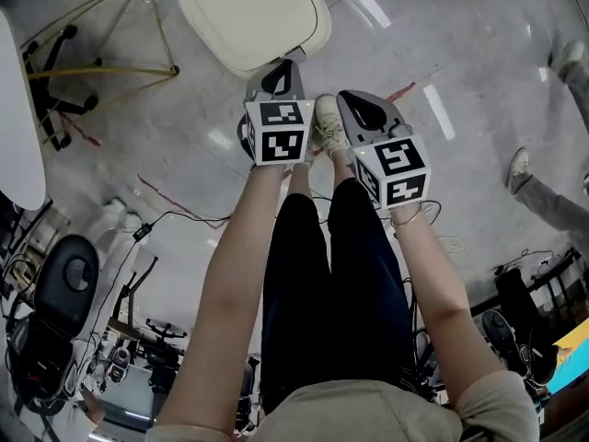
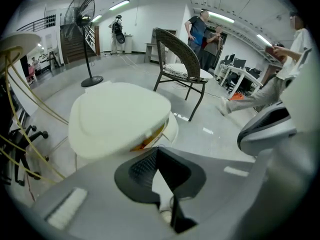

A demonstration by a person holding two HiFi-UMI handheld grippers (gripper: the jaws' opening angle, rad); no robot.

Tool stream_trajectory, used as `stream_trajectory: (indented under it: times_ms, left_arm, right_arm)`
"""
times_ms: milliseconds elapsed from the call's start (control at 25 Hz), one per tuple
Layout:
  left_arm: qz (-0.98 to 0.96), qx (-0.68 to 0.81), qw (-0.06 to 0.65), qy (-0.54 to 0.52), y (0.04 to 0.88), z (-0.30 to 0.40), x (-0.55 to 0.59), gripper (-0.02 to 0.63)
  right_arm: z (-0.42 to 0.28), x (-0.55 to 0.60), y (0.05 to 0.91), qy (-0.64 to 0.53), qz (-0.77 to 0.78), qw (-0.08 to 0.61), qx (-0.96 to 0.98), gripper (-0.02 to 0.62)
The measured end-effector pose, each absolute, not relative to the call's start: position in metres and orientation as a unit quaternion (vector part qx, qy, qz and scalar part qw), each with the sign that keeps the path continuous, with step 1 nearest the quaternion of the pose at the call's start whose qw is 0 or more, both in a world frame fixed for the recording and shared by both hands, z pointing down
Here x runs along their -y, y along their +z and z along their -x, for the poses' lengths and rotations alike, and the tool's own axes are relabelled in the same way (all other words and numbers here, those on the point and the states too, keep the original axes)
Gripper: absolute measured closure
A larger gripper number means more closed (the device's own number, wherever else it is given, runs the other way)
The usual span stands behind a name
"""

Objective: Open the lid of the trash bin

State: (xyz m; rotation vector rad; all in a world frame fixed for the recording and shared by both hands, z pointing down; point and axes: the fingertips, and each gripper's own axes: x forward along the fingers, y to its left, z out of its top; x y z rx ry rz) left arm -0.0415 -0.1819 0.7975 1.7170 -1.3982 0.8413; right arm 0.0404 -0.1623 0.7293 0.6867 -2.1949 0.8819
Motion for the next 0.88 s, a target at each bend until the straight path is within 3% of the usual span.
stream_trajectory:
  times_ms: [560, 880]
  left_arm:
    - [-0.663, 0.551, 0.401, 0.31, 0.775, 0.046, 0.178, 0.603]
    - [-0.672, 0.572, 0.4, 0.249, 0.693, 0.112, 0.123, 0.603]
  right_arm:
    - [-0.054, 0.163, 0.703, 0.316, -0.279, 0.323, 0.847, 0.589]
    - [0.01, 0.123, 0.636, 0.287, -0.28, 0.315, 0.86, 0.589]
